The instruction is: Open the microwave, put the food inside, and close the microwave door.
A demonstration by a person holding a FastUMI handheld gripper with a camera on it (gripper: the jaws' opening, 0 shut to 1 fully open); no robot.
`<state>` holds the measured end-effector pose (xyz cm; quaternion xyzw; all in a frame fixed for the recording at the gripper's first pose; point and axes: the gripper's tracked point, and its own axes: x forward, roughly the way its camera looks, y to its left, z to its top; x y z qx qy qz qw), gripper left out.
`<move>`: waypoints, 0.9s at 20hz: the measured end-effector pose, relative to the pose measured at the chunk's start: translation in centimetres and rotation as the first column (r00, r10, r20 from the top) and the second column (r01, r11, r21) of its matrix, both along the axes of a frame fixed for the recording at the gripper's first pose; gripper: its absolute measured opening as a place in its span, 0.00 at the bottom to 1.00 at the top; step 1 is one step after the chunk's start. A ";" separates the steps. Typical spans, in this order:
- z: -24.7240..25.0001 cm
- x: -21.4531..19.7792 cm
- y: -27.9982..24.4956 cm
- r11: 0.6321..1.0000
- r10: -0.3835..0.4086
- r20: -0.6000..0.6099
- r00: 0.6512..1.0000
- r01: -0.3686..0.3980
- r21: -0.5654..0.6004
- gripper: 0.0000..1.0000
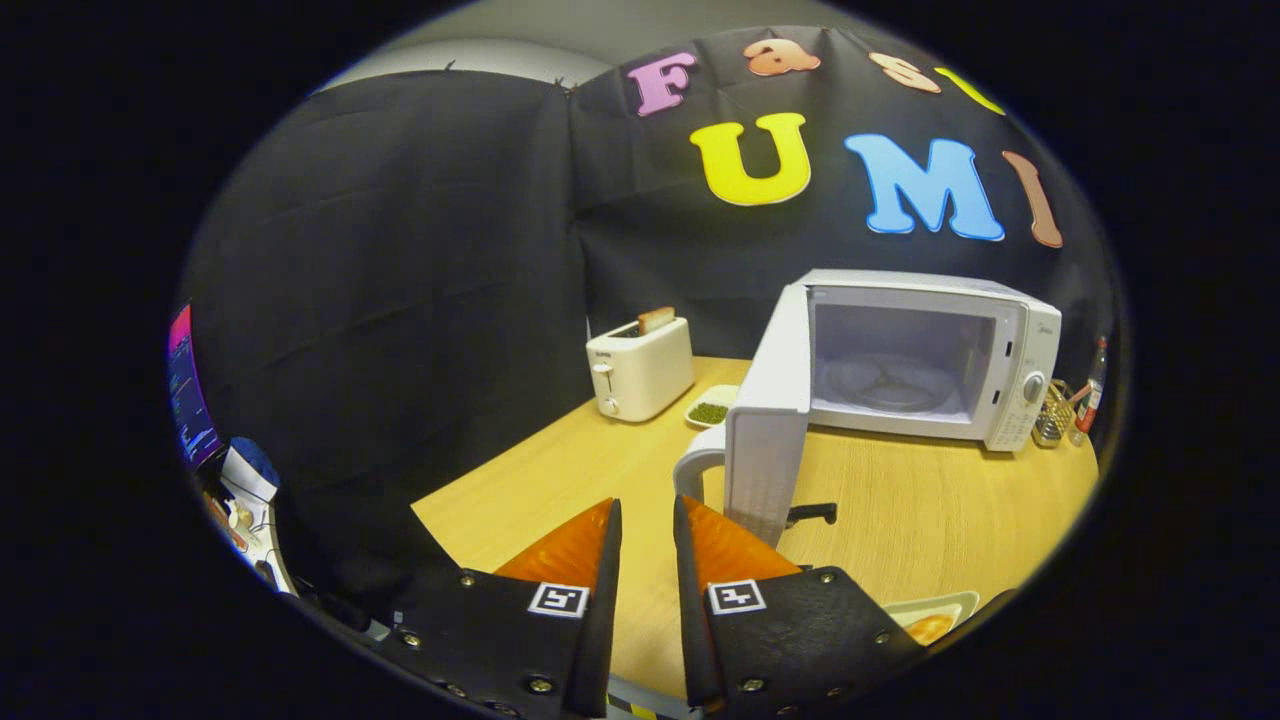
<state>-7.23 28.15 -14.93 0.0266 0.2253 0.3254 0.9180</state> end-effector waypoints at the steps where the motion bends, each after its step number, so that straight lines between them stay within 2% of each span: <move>1: 1.2 -0.2 -0.4 1.000 0.012 0.030 0.999 -0.012 0.013 0.29; 3: 3.2 -0.4 -1.3 0.999 0.022 0.066 0.998 -0.024 0.040 0.43; 4: 4.4 -0.2 -2.2 0.999 0.014 0.087 0.996 -0.018 0.051 0.63; 5: 5.4 0.1 -3.4 0.999 -0.009 0.110 0.994 0.003 0.053 0.78; 6: 6.1 0.6 -4.5 0.998 -0.033 0.133 0.991 0.026 0.053 0.98; 11: 7.5 2.0 -11.4 0.986 -0.168 0.182 0.969 0.165 0.033 0.98; 18: 3.2 3.2 -18.6 0.940 -0.334 0.083 0.939 0.338 -0.040 0.98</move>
